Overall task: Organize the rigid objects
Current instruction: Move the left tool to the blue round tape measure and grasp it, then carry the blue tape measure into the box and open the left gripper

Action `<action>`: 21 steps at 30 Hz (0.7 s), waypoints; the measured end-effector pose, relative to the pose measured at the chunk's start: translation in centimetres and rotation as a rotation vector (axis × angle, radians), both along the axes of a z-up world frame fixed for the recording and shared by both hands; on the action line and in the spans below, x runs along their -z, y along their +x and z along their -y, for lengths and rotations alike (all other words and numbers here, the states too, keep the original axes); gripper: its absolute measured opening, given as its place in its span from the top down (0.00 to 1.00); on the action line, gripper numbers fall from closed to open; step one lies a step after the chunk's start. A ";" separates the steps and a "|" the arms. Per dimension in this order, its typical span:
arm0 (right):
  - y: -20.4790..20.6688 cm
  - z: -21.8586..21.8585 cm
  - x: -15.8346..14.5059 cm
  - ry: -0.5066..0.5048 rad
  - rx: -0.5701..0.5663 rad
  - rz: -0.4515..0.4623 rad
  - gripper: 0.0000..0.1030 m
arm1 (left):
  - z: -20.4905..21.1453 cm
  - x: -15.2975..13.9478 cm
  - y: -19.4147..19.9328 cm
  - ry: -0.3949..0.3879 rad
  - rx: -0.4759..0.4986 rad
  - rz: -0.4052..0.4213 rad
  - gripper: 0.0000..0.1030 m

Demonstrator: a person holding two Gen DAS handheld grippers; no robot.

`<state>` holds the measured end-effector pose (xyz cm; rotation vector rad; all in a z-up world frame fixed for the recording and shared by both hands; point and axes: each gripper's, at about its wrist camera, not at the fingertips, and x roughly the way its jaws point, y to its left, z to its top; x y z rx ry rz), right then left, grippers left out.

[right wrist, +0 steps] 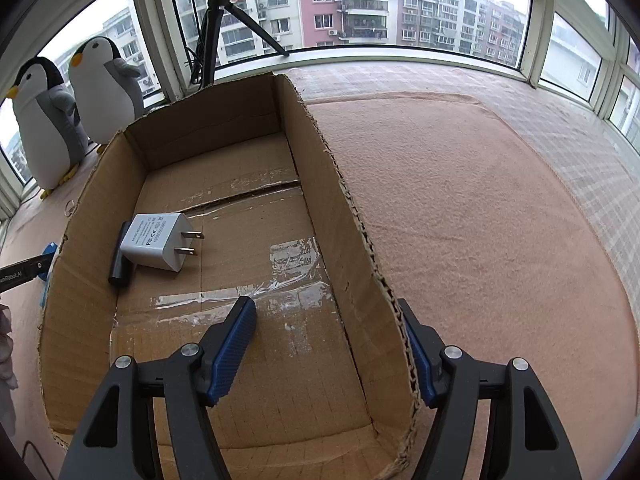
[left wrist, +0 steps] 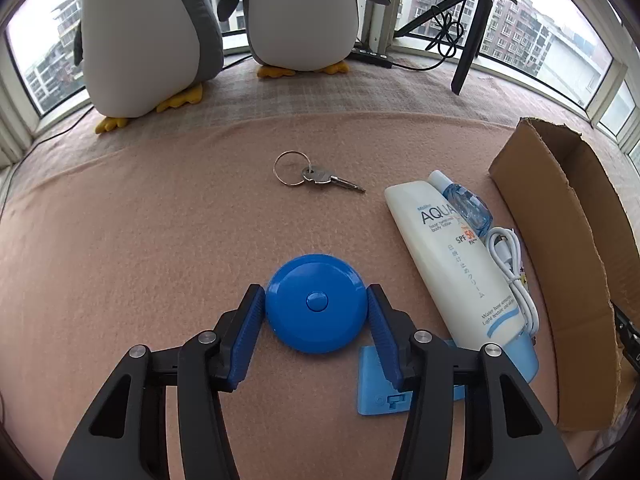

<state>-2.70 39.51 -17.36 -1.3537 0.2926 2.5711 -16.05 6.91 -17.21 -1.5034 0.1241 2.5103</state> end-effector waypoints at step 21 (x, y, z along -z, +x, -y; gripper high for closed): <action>0.0 0.0 0.0 0.002 0.000 0.001 0.37 | 0.5 -3.2 2.1 0.025 0.024 -0.073 0.53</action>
